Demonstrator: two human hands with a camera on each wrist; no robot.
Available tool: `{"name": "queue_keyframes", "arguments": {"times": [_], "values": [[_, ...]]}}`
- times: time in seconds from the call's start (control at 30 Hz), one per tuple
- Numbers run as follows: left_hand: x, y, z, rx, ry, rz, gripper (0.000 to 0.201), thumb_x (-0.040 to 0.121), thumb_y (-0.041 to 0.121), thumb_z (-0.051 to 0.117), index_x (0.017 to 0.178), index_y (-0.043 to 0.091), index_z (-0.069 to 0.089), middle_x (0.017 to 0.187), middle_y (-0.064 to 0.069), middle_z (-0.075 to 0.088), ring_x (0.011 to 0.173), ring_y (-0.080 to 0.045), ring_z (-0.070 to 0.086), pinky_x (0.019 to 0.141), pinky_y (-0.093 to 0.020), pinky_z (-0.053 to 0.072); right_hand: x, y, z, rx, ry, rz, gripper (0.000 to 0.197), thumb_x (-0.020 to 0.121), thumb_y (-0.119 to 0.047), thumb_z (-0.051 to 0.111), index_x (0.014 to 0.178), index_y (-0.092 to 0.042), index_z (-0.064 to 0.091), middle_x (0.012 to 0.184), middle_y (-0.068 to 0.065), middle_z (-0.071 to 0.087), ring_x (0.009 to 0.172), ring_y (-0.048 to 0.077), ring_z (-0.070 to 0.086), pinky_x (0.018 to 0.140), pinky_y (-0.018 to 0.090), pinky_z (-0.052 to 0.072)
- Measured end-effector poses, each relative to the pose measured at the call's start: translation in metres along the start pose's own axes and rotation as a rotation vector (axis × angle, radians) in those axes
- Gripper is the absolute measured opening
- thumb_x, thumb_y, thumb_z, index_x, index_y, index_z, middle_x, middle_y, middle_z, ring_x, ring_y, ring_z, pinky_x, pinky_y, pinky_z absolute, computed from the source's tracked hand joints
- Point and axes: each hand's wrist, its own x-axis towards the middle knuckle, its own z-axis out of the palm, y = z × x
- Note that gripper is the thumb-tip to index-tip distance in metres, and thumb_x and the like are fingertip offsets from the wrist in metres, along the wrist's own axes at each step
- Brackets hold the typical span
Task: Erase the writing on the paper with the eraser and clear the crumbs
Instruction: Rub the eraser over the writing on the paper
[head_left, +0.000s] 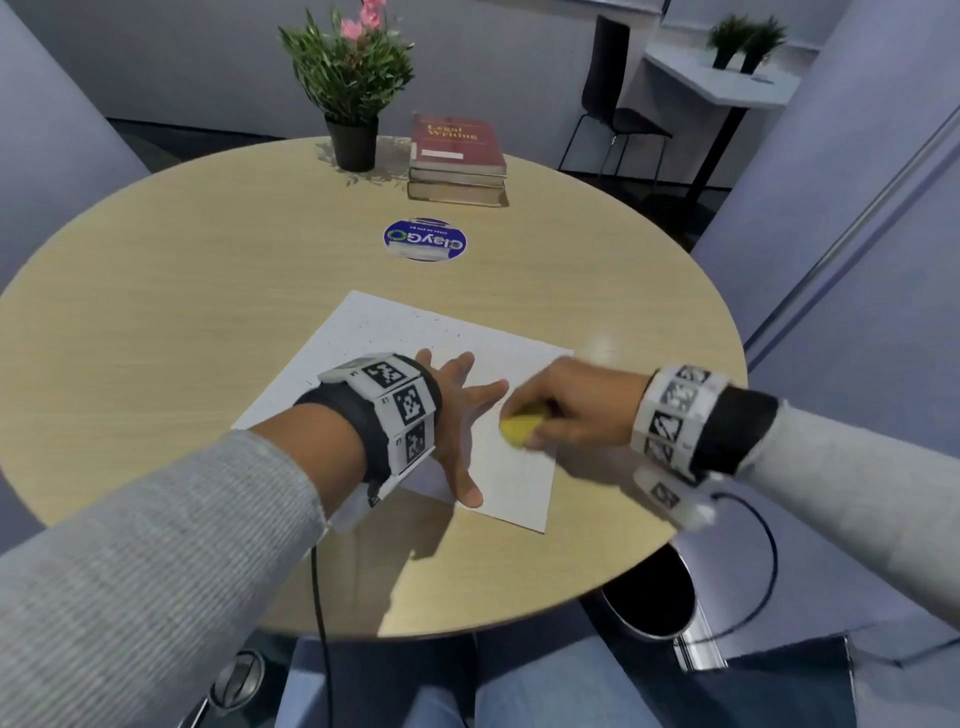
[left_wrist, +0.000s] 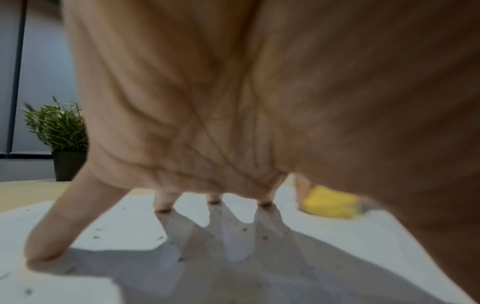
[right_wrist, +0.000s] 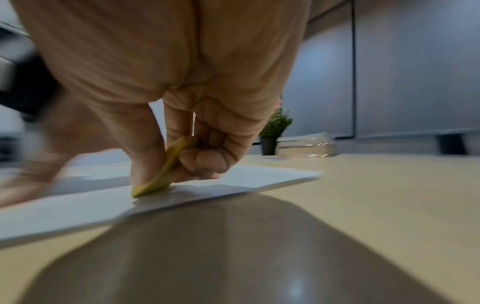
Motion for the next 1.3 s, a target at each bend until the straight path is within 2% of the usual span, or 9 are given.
{"name": "queue_keyframes", "arguments": {"times": [0.17, 0.4, 0.53, 0.67, 0.8, 0.97, 1.03, 1.2, 1.3], "values": [[-0.002, -0.001, 0.005, -0.003, 0.079, 0.022, 0.161, 0.029, 0.082, 0.072, 0.158, 0.029, -0.008, 0.165, 0.001, -0.013, 0.150, -0.041, -0.009, 0.115, -0.062, 0.014, 0.005, 0.006, -0.005, -0.067, 0.058, 0.082, 0.031, 0.085, -0.026, 0.065, 0.114, -0.017, 0.066, 0.102, 0.000, 0.069, 0.089, 0.013, 0.060, 0.083, 0.027, 0.048], [-0.001, -0.003, 0.007, 0.039, 0.110, 0.025, 0.145, 0.054, 0.078, 0.077, 0.157, 0.029, -0.013, 0.165, 0.002, -0.015, 0.150, -0.040, -0.008, 0.115, -0.063, 0.016, 0.012, 0.014, -0.009, -0.034, 0.090, 0.106, 0.031, 0.086, -0.025, 0.065, 0.115, -0.017, 0.065, 0.105, 0.000, 0.067, 0.096, 0.016, 0.059, 0.079, 0.022, 0.041], [0.000, -0.003, 0.006, 0.023, 0.118, 0.022, 0.138, 0.056, 0.074, 0.079, 0.157, 0.028, -0.003, 0.165, -0.001, -0.004, 0.149, -0.041, 0.001, 0.114, -0.062, 0.019, 0.013, -0.004, 0.004, 0.014, -0.008, 0.003, 0.029, 0.083, -0.023, 0.067, 0.112, -0.020, 0.066, 0.097, -0.003, 0.068, 0.086, 0.009, 0.058, 0.079, 0.022, 0.046], [0.000, -0.003, 0.007, 0.009, 0.095, 0.010, 0.145, 0.054, 0.076, 0.079, 0.157, 0.032, -0.013, 0.165, 0.003, -0.015, 0.150, -0.040, -0.009, 0.114, -0.065, 0.015, 0.020, 0.010, -0.015, 0.031, 0.074, 0.124, 0.029, 0.083, -0.018, 0.068, 0.112, -0.018, 0.067, 0.100, -0.002, 0.069, 0.089, 0.012, 0.059, 0.082, 0.026, 0.047], [-0.006, -0.002, 0.004, 0.003, 0.117, 0.039, 0.136, 0.061, 0.070, 0.079, 0.157, 0.032, -0.009, 0.165, -0.002, -0.008, 0.150, -0.039, -0.005, 0.115, -0.062, 0.014, 0.023, 0.003, -0.009, 0.030, 0.008, 0.043, 0.030, 0.082, -0.015, 0.067, 0.112, -0.019, 0.068, 0.089, -0.007, 0.066, 0.077, 0.004, 0.056, 0.072, 0.014, 0.042], [-0.003, -0.004, 0.009, 0.002, 0.102, 0.035, 0.153, 0.043, 0.080, 0.078, 0.154, 0.037, -0.018, 0.165, 0.001, -0.015, 0.150, -0.040, -0.012, 0.115, -0.065, 0.010, 0.027, 0.013, -0.019, 0.106, 0.041, 0.132, 0.029, 0.083, -0.014, 0.067, 0.111, -0.020, 0.068, 0.090, -0.004, 0.070, 0.081, 0.011, 0.063, 0.076, 0.022, 0.049], [-0.007, -0.002, 0.004, -0.023, 0.099, 0.045, 0.148, 0.047, 0.076, 0.081, 0.155, 0.038, -0.013, 0.165, -0.001, -0.013, 0.150, -0.039, -0.012, 0.115, -0.064, 0.008, 0.027, 0.006, -0.011, 0.100, 0.005, 0.082, 0.029, 0.083, -0.014, 0.067, 0.111, -0.021, 0.068, 0.087, -0.008, 0.068, 0.077, 0.006, 0.061, 0.074, 0.018, 0.047], [0.003, -0.009, 0.013, -0.001, 0.127, 0.035, 0.148, 0.049, 0.082, 0.075, 0.151, 0.040, -0.023, 0.164, 0.003, -0.019, 0.150, -0.039, -0.015, 0.115, -0.066, 0.007, 0.026, 0.011, -0.014, 0.152, 0.044, 0.161, 0.029, 0.082, -0.016, 0.069, 0.111, -0.020, 0.068, 0.099, -0.001, 0.071, 0.091, 0.017, 0.064, 0.088, 0.039, 0.052], [0.000, -0.008, 0.011, 0.003, 0.122, 0.042, 0.142, 0.055, 0.078, 0.076, 0.154, 0.037, -0.018, 0.164, 0.003, -0.019, 0.150, -0.038, -0.014, 0.116, -0.064, 0.006, 0.022, 0.001, -0.004, 0.148, -0.020, 0.071, 0.027, 0.083, -0.016, 0.068, 0.109, -0.022, 0.068, 0.097, -0.001, 0.070, 0.089, 0.016, 0.065, 0.085, 0.033, 0.053]]}}
